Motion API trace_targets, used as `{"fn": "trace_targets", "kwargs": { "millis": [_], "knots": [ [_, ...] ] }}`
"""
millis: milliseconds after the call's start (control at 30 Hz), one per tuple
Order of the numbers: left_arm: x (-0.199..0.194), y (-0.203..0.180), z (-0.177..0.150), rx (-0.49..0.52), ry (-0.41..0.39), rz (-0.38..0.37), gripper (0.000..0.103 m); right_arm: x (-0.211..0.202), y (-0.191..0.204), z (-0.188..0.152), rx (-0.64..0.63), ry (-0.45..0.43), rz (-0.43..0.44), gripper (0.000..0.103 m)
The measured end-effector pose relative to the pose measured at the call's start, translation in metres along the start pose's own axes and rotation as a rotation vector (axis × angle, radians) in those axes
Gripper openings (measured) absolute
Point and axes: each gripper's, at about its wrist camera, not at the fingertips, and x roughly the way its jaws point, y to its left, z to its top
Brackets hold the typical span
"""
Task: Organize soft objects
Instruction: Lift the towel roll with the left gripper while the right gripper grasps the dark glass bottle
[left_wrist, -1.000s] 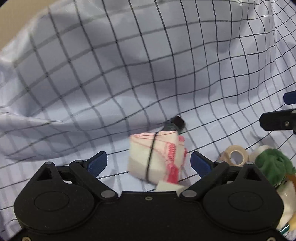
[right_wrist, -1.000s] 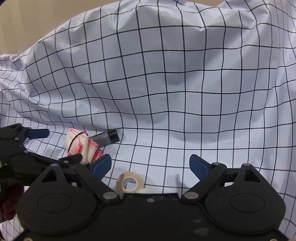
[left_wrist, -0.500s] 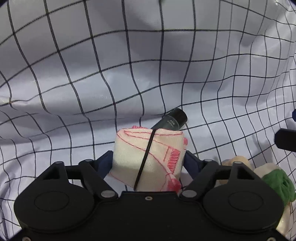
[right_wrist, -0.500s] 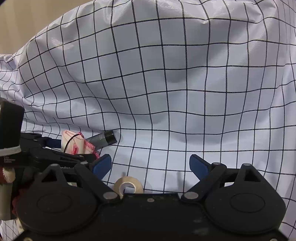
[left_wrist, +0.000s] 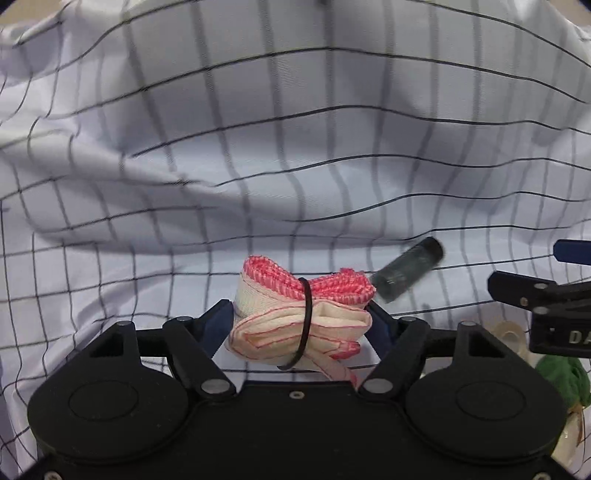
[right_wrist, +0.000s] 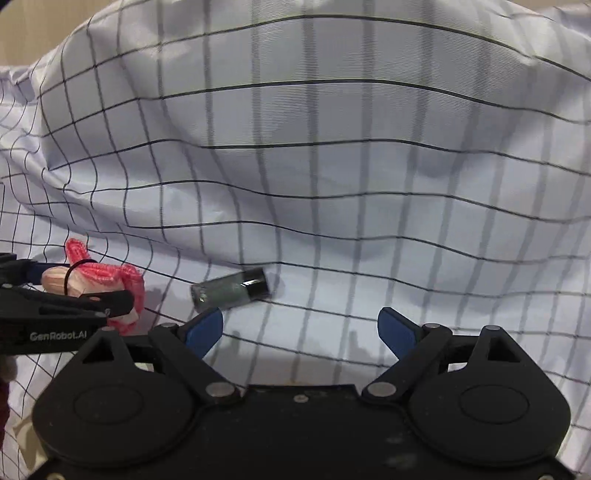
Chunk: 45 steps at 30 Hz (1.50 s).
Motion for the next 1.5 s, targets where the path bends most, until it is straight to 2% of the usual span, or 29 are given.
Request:
{"fn": "trace_targets", "kwargs": {
  "millis": [200, 367, 533, 700, 833, 867, 900, 1167, 1267, 1500],
  "knots": [
    [0.020, 0.023, -0.002, -0.076, 0.046, 0.000, 0.070, 0.023, 0.028, 0.013, -0.060, 0.013, 0.011, 0.091],
    [0.026, 0.026, -0.001, -0.103, 0.045, 0.011, 0.073, 0.044, 0.037, 0.016, -0.064, 0.054, 0.033, 0.091],
    [0.022, 0.041, -0.003, -0.139, 0.032, -0.025, 0.078, 0.060, 0.047, 0.014, -0.089, 0.075, 0.029, 0.091],
    [0.024, 0.047, -0.004, -0.148, 0.028, -0.051, 0.078, 0.070, 0.057, 0.016, -0.139, 0.070, 0.007, 0.091],
    [0.023, 0.044, -0.004, -0.143, 0.023, -0.054, 0.082, 0.081, 0.060, 0.018, -0.161, 0.083, 0.008, 0.088],
    [0.024, 0.044, -0.005, -0.142, 0.023, -0.053, 0.083, 0.083, 0.059, 0.018, -0.161, 0.089, 0.011, 0.082],
    [0.025, 0.043, -0.005, -0.141, 0.022, -0.052, 0.083, 0.086, 0.059, 0.017, -0.161, 0.098, 0.028, 0.068],
    [0.035, 0.032, -0.006, -0.084, 0.005, -0.031, 0.084, 0.088, 0.047, 0.015, -0.127, 0.094, 0.053, 0.068],
    [0.040, 0.026, -0.006, -0.050, 0.013, -0.022, 0.090, 0.079, 0.035, 0.016, -0.084, 0.095, 0.056, 0.068],
    [0.040, 0.020, -0.010, -0.001, 0.017, 0.010, 0.090, 0.066, 0.021, 0.016, -0.070, 0.072, 0.061, 0.068]
  ]
}}
